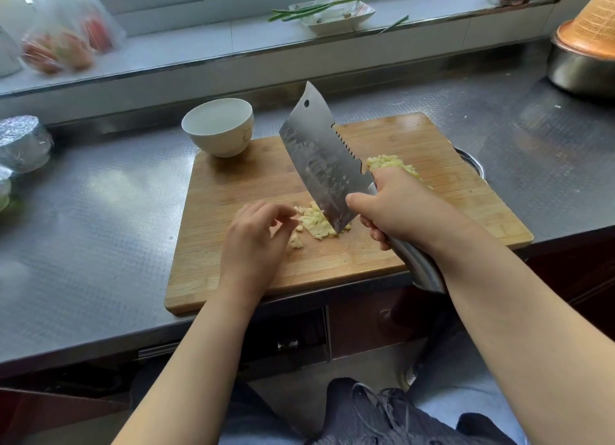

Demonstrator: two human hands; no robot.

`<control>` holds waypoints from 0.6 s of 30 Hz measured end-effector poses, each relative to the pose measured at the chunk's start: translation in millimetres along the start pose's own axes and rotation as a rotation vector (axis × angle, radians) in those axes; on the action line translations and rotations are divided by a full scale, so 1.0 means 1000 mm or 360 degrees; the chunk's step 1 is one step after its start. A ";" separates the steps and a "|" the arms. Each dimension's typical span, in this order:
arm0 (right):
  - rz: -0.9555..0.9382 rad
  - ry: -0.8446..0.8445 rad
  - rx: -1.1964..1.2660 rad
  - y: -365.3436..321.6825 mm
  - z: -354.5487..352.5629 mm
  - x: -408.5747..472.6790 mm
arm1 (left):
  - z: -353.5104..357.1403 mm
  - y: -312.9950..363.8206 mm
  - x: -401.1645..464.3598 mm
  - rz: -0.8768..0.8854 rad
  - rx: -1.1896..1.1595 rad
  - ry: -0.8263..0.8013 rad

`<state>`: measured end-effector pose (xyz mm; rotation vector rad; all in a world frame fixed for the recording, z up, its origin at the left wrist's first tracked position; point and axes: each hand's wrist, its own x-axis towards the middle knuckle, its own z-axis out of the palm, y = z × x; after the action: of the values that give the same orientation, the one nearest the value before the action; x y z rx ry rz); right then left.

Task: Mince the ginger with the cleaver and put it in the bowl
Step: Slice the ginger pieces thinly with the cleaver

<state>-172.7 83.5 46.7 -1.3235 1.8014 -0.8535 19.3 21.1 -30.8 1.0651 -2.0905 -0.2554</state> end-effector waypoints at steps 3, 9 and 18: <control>0.0031 -0.0050 -0.0037 0.000 0.001 -0.001 | -0.002 0.000 0.001 -0.0060 -0.0012 0.0064; 0.0050 -0.0327 -0.0050 -0.003 0.021 -0.001 | -0.004 -0.007 -0.007 -0.0259 -0.0011 0.0248; 0.0125 -0.0479 -0.0136 -0.004 0.024 0.004 | -0.002 -0.006 -0.002 -0.0268 0.0036 0.0305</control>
<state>-151.4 76.9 36.8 -1.3459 1.6537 -0.5090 24.6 19.1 -33.0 1.2314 -1.8407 -0.2034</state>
